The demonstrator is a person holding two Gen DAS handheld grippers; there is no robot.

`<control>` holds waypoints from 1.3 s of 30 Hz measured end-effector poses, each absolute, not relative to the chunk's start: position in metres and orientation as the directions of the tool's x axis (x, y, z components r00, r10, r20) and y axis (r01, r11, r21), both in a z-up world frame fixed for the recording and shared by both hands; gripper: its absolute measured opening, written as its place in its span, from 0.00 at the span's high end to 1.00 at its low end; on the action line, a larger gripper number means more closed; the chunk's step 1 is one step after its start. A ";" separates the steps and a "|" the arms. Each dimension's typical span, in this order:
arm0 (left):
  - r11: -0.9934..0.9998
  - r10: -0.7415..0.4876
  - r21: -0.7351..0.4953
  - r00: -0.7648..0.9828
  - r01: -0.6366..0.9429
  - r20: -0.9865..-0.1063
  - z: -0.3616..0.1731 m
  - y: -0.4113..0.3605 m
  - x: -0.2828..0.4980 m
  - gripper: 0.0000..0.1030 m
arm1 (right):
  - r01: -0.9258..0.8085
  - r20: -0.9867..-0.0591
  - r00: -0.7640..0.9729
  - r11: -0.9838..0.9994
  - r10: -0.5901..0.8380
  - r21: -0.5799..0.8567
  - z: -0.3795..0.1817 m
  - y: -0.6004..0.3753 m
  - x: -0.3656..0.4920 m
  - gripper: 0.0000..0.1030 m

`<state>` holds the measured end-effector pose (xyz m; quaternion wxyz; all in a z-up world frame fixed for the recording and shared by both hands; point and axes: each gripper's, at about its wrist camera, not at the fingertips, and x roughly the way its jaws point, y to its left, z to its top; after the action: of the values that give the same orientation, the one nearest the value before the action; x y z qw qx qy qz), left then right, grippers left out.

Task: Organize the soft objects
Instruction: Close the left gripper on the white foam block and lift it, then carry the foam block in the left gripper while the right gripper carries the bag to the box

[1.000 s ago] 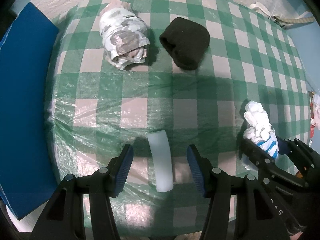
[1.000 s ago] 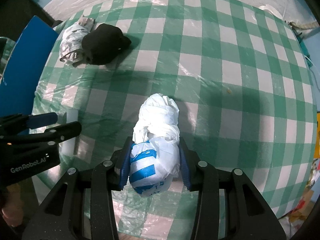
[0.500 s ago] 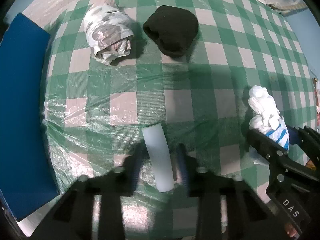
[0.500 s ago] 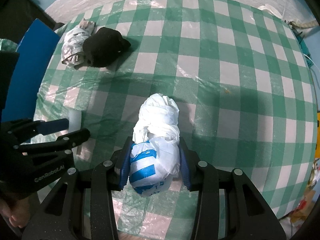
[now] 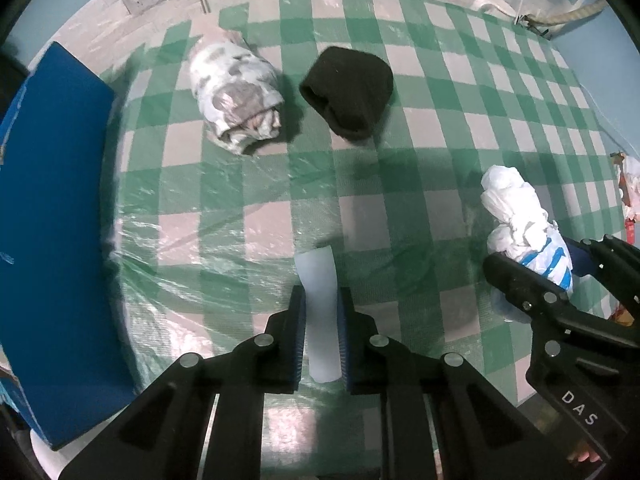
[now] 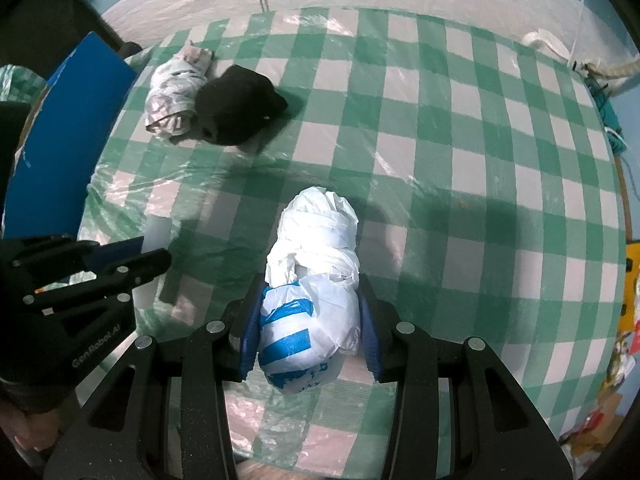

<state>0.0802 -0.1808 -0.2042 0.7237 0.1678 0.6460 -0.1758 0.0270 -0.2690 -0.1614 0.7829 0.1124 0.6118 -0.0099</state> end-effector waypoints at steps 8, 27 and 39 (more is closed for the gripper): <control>0.880 -0.027 0.059 0.174 0.472 -0.984 -0.184 -0.162 0.073 0.86 | 0.116 -0.956 0.279 0.985 0.088 0.124 -0.140 -0.252 0.030 0.59; 0.883 -0.023 0.121 0.299 0.454 -0.954 -0.137 -0.117 0.077 0.86 | 0.054 -0.935 0.348 0.994 0.071 0.096 -0.097 -0.221 0.045 0.59; 0.889 -0.021 0.159 0.384 0.430 -0.923 -0.107 -0.099 0.082 0.86 | 0.010 -0.915 0.393 0.995 0.092 0.104 -0.073 -0.196 0.058 0.59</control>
<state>0.0815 -0.0992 -0.1072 0.8098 0.1904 0.5372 -0.1395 0.0578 -0.1957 -0.0730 0.8333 0.0463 0.5503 0.0247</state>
